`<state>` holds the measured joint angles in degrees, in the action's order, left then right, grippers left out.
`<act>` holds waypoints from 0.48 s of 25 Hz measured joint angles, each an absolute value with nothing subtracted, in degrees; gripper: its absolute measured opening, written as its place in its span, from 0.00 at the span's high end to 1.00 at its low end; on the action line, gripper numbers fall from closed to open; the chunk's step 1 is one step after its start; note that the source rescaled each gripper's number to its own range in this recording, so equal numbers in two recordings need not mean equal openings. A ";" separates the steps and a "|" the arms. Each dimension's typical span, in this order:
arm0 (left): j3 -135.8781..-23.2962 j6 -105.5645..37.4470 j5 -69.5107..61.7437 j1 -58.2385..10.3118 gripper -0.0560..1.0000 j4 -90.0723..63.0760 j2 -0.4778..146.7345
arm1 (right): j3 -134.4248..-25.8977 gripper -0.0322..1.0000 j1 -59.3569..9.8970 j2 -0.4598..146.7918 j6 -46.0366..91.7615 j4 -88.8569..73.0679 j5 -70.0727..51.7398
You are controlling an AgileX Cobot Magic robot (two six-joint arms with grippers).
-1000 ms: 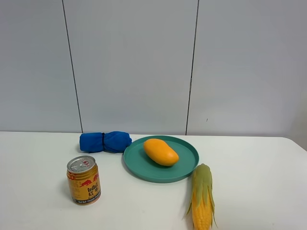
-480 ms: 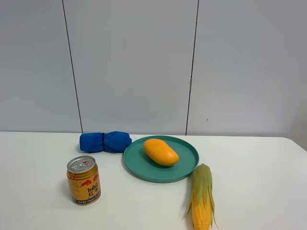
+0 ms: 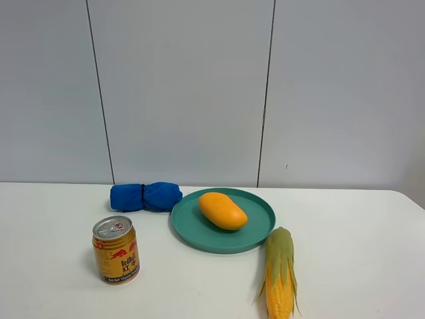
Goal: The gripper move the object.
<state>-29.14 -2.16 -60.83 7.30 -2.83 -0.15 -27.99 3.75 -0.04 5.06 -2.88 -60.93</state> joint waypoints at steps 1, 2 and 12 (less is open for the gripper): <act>-29.14 -2.16 -60.83 7.30 0.00 -2.83 -0.15 | -27.99 0.01 3.75 -0.11 5.06 -2.88 -60.80; -29.14 -2.16 -60.83 7.30 0.00 -2.83 -0.15 | -27.99 0.01 3.75 -0.11 5.06 -2.88 -60.80; -29.14 -2.16 -60.83 7.30 0.00 -2.83 -0.15 | -27.99 0.01 0.73 -0.11 3.05 -1.81 -60.80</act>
<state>-29.14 -2.16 -60.83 7.30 -2.83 -0.15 -27.99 0.73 -0.11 3.05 -1.81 -60.80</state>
